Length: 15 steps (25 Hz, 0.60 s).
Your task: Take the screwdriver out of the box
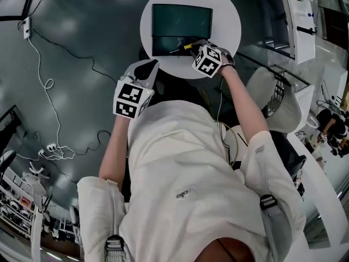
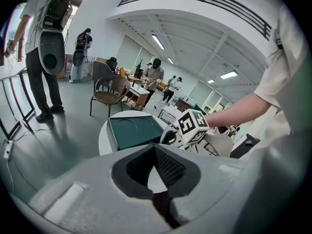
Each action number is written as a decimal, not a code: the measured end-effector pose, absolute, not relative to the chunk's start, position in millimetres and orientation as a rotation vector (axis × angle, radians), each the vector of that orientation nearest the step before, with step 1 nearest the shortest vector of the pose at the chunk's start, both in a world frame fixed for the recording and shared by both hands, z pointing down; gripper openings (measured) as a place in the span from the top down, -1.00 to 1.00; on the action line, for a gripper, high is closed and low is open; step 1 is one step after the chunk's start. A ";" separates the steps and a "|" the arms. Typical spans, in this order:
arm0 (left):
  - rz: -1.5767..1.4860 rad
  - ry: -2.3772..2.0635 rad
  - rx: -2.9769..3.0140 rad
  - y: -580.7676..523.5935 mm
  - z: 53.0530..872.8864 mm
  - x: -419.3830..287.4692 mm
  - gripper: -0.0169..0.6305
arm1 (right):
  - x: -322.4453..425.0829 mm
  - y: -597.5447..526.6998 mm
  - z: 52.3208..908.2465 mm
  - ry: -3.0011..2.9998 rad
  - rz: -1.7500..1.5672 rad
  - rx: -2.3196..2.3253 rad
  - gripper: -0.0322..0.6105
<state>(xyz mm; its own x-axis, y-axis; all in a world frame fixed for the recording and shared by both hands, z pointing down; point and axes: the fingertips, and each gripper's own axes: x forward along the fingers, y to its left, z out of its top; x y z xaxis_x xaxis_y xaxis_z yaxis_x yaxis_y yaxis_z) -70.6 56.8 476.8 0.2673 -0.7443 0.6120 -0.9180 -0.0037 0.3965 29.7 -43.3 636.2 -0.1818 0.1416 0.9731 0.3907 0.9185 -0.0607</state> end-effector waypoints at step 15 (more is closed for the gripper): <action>0.334 -1.613 1.677 77.8 484.9 -59.9 0.92 | 16.8 -35.7 665.8 -1.651 -0.415 -0.521 0.61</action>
